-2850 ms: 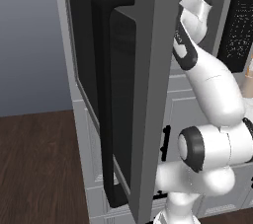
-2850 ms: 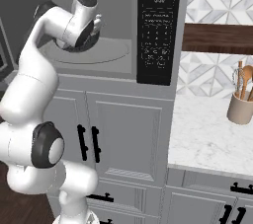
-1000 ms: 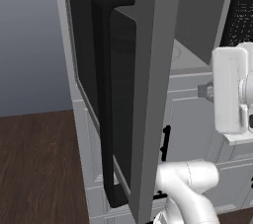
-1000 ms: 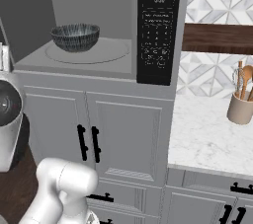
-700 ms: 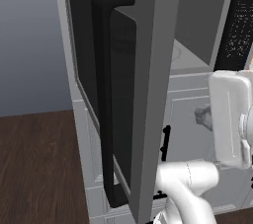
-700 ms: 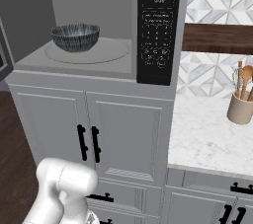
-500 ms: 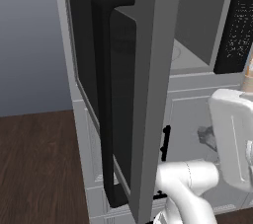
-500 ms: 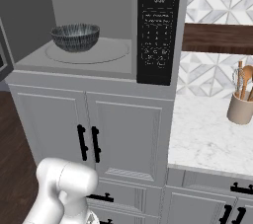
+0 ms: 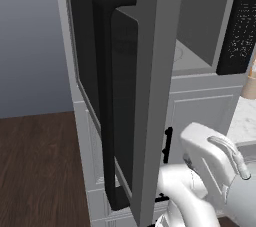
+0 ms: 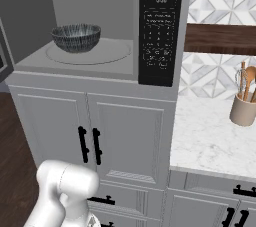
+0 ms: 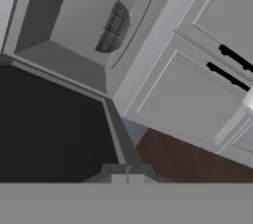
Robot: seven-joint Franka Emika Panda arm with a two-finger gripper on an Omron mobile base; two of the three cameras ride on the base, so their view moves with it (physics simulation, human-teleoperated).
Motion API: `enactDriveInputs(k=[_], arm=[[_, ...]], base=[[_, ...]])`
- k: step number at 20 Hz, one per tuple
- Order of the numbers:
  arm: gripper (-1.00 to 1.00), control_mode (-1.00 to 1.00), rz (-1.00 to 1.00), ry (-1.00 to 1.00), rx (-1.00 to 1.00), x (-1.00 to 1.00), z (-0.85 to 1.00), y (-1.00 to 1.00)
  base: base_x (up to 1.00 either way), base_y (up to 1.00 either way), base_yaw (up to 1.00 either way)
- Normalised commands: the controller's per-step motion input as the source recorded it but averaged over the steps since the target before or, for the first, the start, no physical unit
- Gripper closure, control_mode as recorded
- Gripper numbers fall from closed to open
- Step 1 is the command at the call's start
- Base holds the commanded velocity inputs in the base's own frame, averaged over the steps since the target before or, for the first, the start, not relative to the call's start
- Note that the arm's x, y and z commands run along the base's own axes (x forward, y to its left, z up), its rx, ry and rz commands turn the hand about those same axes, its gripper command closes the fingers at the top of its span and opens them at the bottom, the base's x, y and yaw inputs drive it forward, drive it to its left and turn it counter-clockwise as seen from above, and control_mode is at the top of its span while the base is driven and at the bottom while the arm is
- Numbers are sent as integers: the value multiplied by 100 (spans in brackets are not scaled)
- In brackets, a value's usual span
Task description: Open the microwave, place the bowl with waffle inside the microwave, then close the microwave door and turn it on.
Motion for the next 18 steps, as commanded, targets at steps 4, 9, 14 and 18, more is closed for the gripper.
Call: enactDriveInputs(k=[4, 9, 14, 18], arm=[[100, -100, -21, -48, -12, -42, -62, 0], [100, -100, -13, -27, -16, -28, -45, 16], [100, -100, -17, -18, -17, -2, -46, 37], [100, -100, -15, -17, -21, 0, -55, 69]], base=[[0, 0, 0], [0, 0, 0], [0, 0, 0], [0, 0, 0]])
